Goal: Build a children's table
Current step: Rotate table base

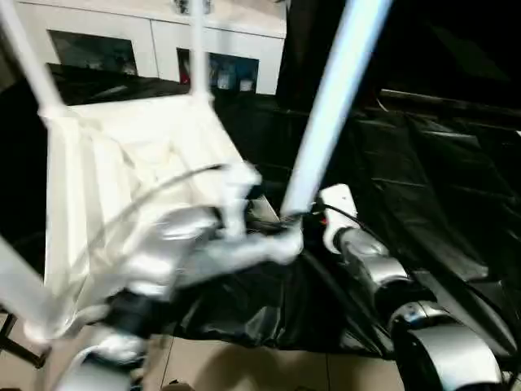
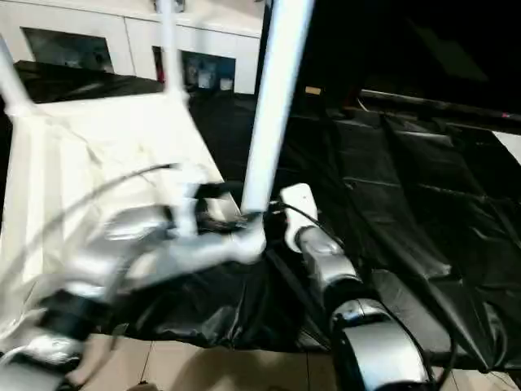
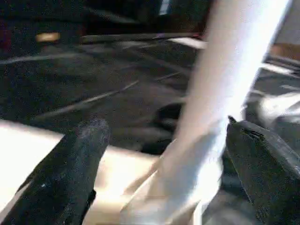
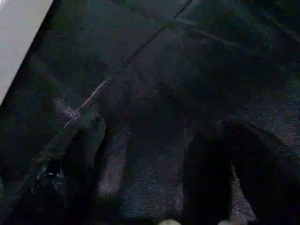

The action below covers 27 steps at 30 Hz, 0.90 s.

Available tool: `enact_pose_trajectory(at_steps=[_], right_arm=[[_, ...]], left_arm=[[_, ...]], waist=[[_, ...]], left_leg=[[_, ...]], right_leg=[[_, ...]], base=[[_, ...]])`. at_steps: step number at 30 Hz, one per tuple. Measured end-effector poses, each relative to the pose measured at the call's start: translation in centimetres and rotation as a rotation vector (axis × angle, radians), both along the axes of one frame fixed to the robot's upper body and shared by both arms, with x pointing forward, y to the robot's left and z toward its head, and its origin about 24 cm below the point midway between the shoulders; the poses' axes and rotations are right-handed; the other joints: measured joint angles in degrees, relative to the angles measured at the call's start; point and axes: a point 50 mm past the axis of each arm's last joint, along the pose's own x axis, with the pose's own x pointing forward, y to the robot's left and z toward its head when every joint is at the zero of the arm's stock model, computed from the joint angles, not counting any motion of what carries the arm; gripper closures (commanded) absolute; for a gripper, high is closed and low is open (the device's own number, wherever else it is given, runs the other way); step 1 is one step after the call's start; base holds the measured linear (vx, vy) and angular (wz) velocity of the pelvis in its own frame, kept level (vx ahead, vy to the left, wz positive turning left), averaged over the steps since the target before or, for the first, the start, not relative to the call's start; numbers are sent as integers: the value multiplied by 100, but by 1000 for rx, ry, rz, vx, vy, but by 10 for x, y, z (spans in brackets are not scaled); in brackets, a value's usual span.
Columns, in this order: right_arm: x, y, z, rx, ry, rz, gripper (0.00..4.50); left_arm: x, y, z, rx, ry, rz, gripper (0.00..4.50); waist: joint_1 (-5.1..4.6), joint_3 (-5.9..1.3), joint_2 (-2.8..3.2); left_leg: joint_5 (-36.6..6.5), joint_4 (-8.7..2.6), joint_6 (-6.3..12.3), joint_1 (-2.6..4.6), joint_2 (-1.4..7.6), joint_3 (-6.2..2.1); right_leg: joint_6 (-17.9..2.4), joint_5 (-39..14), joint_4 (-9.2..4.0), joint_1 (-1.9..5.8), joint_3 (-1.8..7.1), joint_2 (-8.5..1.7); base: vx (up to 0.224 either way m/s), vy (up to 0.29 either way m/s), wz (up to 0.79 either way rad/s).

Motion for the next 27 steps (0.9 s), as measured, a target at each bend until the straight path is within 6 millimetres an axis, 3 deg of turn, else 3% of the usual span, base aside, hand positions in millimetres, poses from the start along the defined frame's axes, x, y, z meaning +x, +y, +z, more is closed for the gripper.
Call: enact_pose_trajectory(at_steps=[5, 9, 10, 12, 14, 17, 19, 21, 23, 27], right_arm=[[-6, -15, -3, 7, -6, -5, 3], [-14, -33, -2, 3, -7, 47, 3], [-15, -38, -3, -1, -1, 56, 0], [-21, -49, 1, -28, -4, 106, 0], [-24, -58, 8, -54, -15, 162, 0], [-27, -65, 18, -74, -33, 229, 0], [-32, -65, 22, -83, -30, 308, 0], [-38, -65, 24, -81, -16, 373, 0], [-44, -66, 27, -67, -1, 417, 0], [-47, -65, 46, -59, -15, 480, 0]], left_arm=[[-8, 14, -7, 73, 16, 51, 0], [-24, 9, -23, 206, 85, -6, 0], [-28, 7, -26, 216, 105, -25, 29], [-31, 2, -25, 236, 119, -55, 29], [-31, 0, -24, 260, 124, -65, 29], [-26, -1, -21, 314, 107, -60, 69], [-21, 1, -17, 351, 90, -46, 76], [-19, 4, -16, 381, 90, -38, 114], [-19, 4, -16, 398, 97, -48, 116], [-17, 7, -12, 418, 116, -55, 155]], waist=[[101, -6, -12], [136, -6, -21], [134, -5, -22], [142, -4, -22], [130, -2, -19], [94, 0, -16], [68, 1, -6], [56, 3, 2], [57, 4, 5], [18, 2, 3]], left_leg=[[0, 6, 0, -5, -3, 1], [-1, 3, 2, -12, -3, 0], [-1, 3, 2, -11, -3, 0], [-1, 2, 2, -13, -3, -1], [0, 1, 2, -12, -4, 0], [0, 1, 2, -10, -3, -2], [0, -3, 2, -9, -3, -4], [0, -9, 2, -10, -3, -5], [-1, -16, 3, -12, -4, -4], [-2, -22, 6, -9, -4, -2]], right_leg=[[11, -7, -8, 10, 3, -6], [22, -13, -10, 8, 2, -6], [24, -14, -10, 8, 2, -6], [34, -20, -10, 7, 0, -5], [40, -23, -11, 7, 2, -4], [45, -25, -11, 7, 1, -2], [45, -25, -14, 8, 1, -1], [45, -25, -24, 8, 0, 0], [41, -22, -37, 9, 0, 0], [23, -11, -43, 12, -1, 1]], base=[[0, 0, 0], [0, 0, 0], [0, 0, 0], [0, 0, 0], [0, 0, 0], [0, 0, 0], [0, 0, 0], [0, 0, 0], [0, 0, 0], [0, 0, 0]])
